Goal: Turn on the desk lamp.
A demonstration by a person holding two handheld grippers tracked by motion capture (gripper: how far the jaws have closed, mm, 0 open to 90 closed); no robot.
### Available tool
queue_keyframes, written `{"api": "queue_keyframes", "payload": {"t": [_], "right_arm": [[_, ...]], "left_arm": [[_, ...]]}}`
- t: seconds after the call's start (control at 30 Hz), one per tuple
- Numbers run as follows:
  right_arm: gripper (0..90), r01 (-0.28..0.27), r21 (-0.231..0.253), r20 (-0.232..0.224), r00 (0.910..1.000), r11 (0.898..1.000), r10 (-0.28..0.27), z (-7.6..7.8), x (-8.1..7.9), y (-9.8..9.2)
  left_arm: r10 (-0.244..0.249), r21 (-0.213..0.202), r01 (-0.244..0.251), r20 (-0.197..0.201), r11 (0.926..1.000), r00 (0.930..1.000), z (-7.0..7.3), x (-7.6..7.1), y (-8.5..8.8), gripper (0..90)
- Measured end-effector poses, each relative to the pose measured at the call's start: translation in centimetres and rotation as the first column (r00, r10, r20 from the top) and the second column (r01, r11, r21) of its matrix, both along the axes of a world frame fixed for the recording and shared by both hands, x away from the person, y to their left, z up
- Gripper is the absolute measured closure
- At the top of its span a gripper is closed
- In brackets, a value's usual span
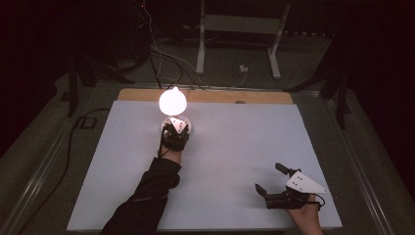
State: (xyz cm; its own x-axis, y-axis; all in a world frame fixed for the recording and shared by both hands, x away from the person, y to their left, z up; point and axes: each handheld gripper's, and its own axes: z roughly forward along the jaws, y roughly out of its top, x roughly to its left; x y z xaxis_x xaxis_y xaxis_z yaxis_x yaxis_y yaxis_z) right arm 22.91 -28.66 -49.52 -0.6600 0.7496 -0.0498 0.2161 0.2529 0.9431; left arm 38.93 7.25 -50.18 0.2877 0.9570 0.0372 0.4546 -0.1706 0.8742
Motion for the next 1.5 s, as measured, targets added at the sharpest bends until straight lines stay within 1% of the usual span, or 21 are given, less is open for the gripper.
{"api": "queue_keyframes", "payload": {"t": [0.07, 0.1, 0.2, 0.3, 0.37, 0.5, 0.57, 0.63, 0.67, 0.8, 0.93, 1.07, 1.1, 1.17, 1.2, 1.3, 1.33, 1.4, 1.43, 1.47, 1.5], "right_arm": [[0.0, 0.000, 0.002, 0.001, 1.0000, 1.000, 0.000, 0.0, 0.0, 0.0], [0.0, 0.000, 0.002, -0.001, 1.0000, 1.000, 0.000, 0.0, 0.0, 0.0], [0.0, 0.000, 0.003, -0.002, 1.0000, 1.000, 0.000, 0.0, 0.0, 0.0], [0.0, -0.001, 0.001, -0.001, 1.0000, 1.000, 0.001, 0.0, 0.0, 0.0], [0.0, -0.002, 0.001, -0.001, 1.0000, 1.000, 0.002, 0.0, 0.0, 0.0], [0.0, -0.002, 0.003, -0.002, 1.0000, 1.000, 0.002, 0.0, 0.0, 0.0], [0.0, -0.002, 0.003, -0.001, 1.0000, 1.000, 0.002, 0.0, 0.0, 0.0], [0.0, -0.001, 0.004, -0.003, 1.0000, 1.000, 0.001, 0.0, 0.0, 0.0], [0.0, -0.001, 0.005, -0.003, 1.0000, 1.000, 0.001, 0.0, 0.0, 0.0], [0.0, -0.002, 0.003, -0.002, 1.0000, 1.000, 0.002, 0.0, 0.0, 0.0], [0.0, -0.001, 0.006, -0.003, 1.0000, 1.000, 0.001, 0.0, 0.0, 0.0], [0.0, -0.001, 0.007, -0.003, 1.0000, 1.000, 0.001, -0.1, 0.0, 0.0], [0.0, -0.001, 0.006, -0.004, 1.0000, 1.000, 0.002, -0.1, 0.1, 0.0], [0.0, -0.002, 0.006, -0.003, 1.0000, 1.000, 0.002, -0.1, 0.0, 0.1], [0.0, -0.002, 0.005, -0.003, 1.0000, 1.000, 0.003, -0.1, 0.0, 0.1], [0.0, -0.002, 0.005, -0.003, 1.0000, 1.000, 0.002, 0.0, 0.0, 0.1], [0.0, -0.001, 0.006, -0.003, 1.0000, 1.000, 0.001, 0.0, 0.0, 0.1], [0.0, -0.001, 0.005, -0.004, 1.0000, 1.000, 0.001, 0.0, 0.0, 0.1], [0.0, -0.001, 0.006, -0.004, 1.0000, 1.000, 0.001, -0.1, 0.0, 0.1], [0.0, -0.001, 0.006, -0.003, 1.0000, 1.000, 0.001, -0.1, 0.1, 0.1], [0.0, 0.000, 0.004, -0.006, 1.0000, 1.000, 0.000, -0.1, 0.1, 0.1]], "left_arm": [[0.018, -0.009, -0.019, -0.017, 0.9998, 0.9997, 0.1, -0.1, 0.0, 74.0], [0.028, -0.005, -0.028, -0.020, 0.9996, 0.9994, 0.2, -0.1, 0.0, 66.6], [0.028, 0.000, -0.028, -0.046, 0.9996, 0.9985, 0.2, -0.2, 0.1, 53.5], [0.021, 0.000, -0.021, -0.063, 0.9998, 0.9978, 0.4, -0.2, 0.2, 44.6], [0.012, -0.004, -0.012, -0.083, 0.9999, 0.9965, 0.5, -0.2, 0.3, 38.4], [-0.006, -0.007, 0.005, -0.112, 1.0000, 0.9937, 0.8, -0.3, 0.2, 17.8], [-0.011, -0.026, 0.008, -0.117, 0.9996, 0.9930, 1.0, -0.4, 0.3, 13.0], [-0.043, -0.042, 0.038, -0.128, 0.9984, 0.9908, 1.4, -0.6, 0.4, 8.9], [-0.051, -0.041, 0.046, -0.133, 0.9981, 0.9898, 1.5, -0.7, 0.4, 4.0], [-0.119, -0.069, 0.111, -0.141, 0.9915, 0.9828, 2.4, -1.2, 0.6, 0.6], [-0.162, -0.097, 0.148, -0.151, 0.9842, 0.9752, 3.1, -1.6, 1.1, 0.2], [-0.232, -0.108, 0.215, -0.178, 0.9707, 0.9564, 3.8, -1.8, 1.5, 0.2], [-0.240, -0.112, 0.222, -0.176, 0.9685, 0.9548, 4.0, -1.9, 1.7, 0.2], [-0.267, -0.138, 0.245, -0.178, 0.9596, 0.9471, 4.4, -2.0, 2.1, 0.2], [-0.272, -0.147, 0.248, -0.169, 0.9574, 0.9473, 4.5, -2.1, 2.4, 0.2], [-0.294, -0.165, 0.269, -0.158, 0.9490, 0.9426, 5.1, -2.4, 3.1, 0.2], [-0.310, -0.171, 0.283, -0.158, 0.9437, 0.9375, 5.3, -2.5, 3.3, 0.2], [-0.324, -0.164, 0.299, -0.151, 0.9399, 0.9340, 5.6, -2.8, 3.8, 0.2], [-0.336, -0.171, 0.310, -0.156, 0.9352, 0.9287, 5.7, -2.9, 4.1, 0.2], [-0.341, -0.173, 0.314, -0.157, 0.9336, 0.9271, 5.8, -3.0, 4.4, 0.2], [-0.351, -0.184, 0.321, -0.157, 0.9289, 0.9232, 5.9, -3.2, 4.6, 0.2]]}}
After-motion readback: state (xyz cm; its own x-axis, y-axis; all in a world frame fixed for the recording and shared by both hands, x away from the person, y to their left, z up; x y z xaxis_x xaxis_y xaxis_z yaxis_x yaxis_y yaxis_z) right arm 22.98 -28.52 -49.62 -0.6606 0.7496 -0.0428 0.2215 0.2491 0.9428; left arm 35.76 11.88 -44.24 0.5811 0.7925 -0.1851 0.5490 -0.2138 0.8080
